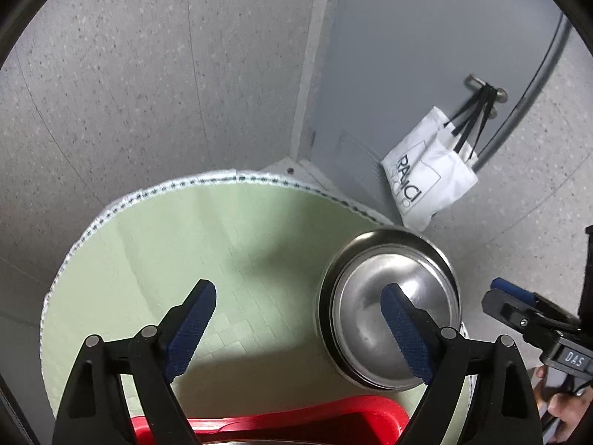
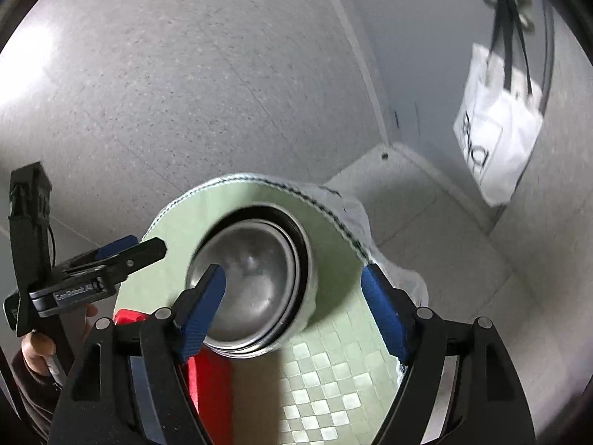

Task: Organize plates and bowls
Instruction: 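Grasp the stacked steel bowls with the right gripper and lift them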

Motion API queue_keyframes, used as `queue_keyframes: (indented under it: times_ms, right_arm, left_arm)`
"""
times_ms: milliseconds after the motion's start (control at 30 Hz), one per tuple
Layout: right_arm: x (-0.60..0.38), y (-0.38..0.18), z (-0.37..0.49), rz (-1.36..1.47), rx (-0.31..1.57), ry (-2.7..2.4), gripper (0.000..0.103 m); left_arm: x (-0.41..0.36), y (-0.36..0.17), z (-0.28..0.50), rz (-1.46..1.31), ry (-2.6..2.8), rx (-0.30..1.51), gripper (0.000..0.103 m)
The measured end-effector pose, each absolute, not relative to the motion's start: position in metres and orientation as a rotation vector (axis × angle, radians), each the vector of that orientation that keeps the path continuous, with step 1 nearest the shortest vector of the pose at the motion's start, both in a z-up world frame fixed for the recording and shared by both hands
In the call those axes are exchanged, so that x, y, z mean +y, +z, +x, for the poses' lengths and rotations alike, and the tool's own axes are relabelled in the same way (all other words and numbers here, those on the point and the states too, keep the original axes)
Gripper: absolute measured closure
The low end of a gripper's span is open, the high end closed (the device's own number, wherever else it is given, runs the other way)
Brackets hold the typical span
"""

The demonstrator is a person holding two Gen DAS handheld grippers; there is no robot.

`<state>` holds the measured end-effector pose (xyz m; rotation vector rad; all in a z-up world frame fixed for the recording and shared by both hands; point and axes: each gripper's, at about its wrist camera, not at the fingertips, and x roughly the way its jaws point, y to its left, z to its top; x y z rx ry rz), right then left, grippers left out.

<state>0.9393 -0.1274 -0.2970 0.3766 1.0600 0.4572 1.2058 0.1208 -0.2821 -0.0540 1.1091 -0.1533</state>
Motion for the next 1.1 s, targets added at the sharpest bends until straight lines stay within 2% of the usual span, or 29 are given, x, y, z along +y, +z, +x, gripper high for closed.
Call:
queue_keyframes:
  times_ms: [433, 533, 567, 600, 633, 667, 700, 767, 933, 1067, 1100]
  right_arm:
    - [-0.112, -0.346, 0.946, 0.468, 1.184, 0.501, 0.025]
    - [-0.109, -0.355, 0.948, 0.472, 1.202, 0.512, 0.025]
    - [-0.107, -0.358, 0.949, 0.477, 1.213, 0.515, 0.026]
    - [-0.106, -0.36, 0.95, 0.483, 1.217, 0.518, 0.029]
    - [-0.105, -0.362, 0.951, 0.489, 1.223, 0.523, 0.031]
    - [-0.104, -0.364, 0.951, 0.493, 1.226, 0.527, 0.038]
    - [-0.104, -0.366, 0.952, 0.5, 1.23, 0.533, 0.046]
    - [-0.102, -0.369, 0.954, 0.513, 1.244, 0.544, 0.053]
    - [-0.105, -0.371, 0.954, 0.531, 1.244, 0.542, 0.057]
    - [-0.112, -0.367, 0.951, 0.549, 1.223, 0.529, 0.07]
    - [-0.113, -0.366, 0.951, 0.55, 1.217, 0.528, 0.07]
  left_arm:
    - [0.091, -0.32, 1.249, 0.016, -0.18, 1.224, 0.016]
    - [0.082, -0.33, 1.258, 0.034, -0.192, 1.251, 0.023]
    - [0.08, -0.332, 1.261, 0.04, -0.198, 1.259, 0.029]
    - [0.077, -0.336, 1.264, 0.047, -0.208, 1.268, 0.039]
    - [0.073, -0.339, 1.266, 0.051, -0.223, 1.281, 0.043]
    - [0.071, -0.343, 1.269, 0.054, -0.235, 1.292, 0.055]
    - [0.069, -0.346, 1.272, 0.061, -0.241, 1.298, 0.059]
    - [0.068, -0.345, 1.275, 0.062, -0.238, 1.29, 0.059]
    - [0.075, -0.34, 1.276, 0.035, -0.235, 1.261, 0.065]
    - [0.076, -0.326, 1.271, 0.035, -0.245, 1.206, 0.066]
    - [0.075, -0.323, 1.268, 0.031, -0.254, 1.192, 0.066]
